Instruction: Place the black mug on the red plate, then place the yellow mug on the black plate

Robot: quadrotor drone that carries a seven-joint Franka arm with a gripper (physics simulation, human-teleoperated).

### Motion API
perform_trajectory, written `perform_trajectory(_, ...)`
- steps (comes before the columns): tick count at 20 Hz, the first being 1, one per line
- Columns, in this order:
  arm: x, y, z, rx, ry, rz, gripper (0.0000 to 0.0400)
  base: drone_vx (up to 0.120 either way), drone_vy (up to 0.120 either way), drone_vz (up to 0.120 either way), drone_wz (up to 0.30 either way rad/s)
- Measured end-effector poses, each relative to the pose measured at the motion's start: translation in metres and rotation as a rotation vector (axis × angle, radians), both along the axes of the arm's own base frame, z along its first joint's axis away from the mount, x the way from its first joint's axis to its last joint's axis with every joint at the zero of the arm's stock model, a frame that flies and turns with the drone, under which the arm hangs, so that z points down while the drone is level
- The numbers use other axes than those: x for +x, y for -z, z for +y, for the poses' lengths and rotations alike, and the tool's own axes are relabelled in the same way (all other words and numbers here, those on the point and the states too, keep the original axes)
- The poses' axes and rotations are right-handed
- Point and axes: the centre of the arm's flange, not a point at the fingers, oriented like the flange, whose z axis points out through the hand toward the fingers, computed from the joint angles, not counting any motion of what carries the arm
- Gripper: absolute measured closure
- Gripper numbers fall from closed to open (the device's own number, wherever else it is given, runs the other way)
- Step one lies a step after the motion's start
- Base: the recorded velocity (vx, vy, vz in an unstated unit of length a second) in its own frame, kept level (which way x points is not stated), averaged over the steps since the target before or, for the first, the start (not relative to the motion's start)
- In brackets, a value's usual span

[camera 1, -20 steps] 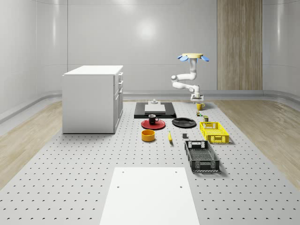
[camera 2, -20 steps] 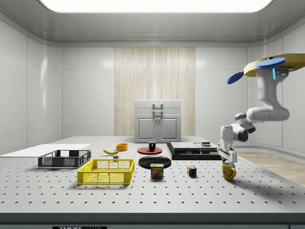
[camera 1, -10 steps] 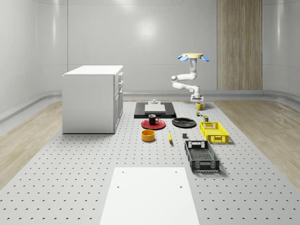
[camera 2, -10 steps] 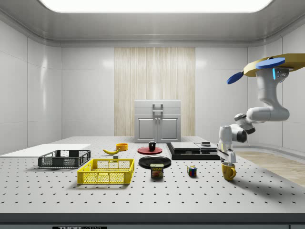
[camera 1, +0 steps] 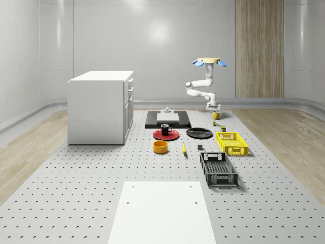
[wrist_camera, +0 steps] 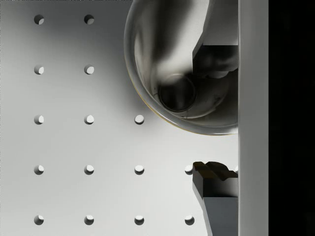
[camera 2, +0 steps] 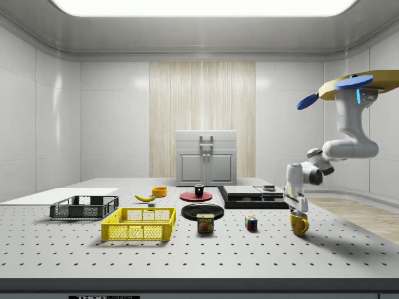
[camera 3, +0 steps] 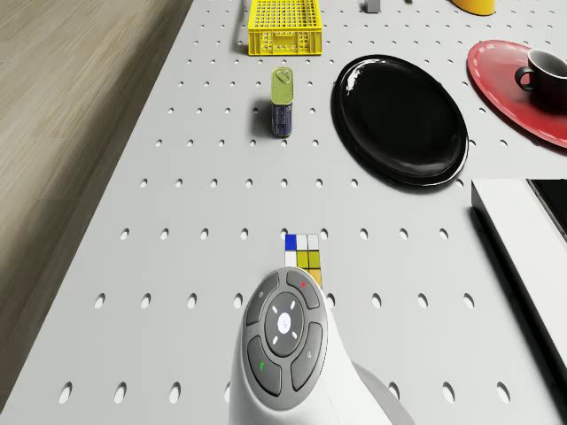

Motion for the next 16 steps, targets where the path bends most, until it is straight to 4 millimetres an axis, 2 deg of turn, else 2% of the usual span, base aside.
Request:
perform_trajectory(4,0.0,0.001,0.0,0.0,0.0,0.0,0.0254,0.0,0.0,0.0,0.0)
perform_trajectory(9,0.0,0.006,0.0,0.0,0.0,0.0,0.028,0.0,0.0,0.0,0.0)
perform_trajectory(13,0.0,0.02,0.0,0.0,0.0,0.0,0.0286,0.0,-0.01,0.11,0.0)
perform_trajectory(16,0.0,0.029,0.0,0.0,0.0,0.0,0.0288,0.12,-0.12,0.12,0.0)
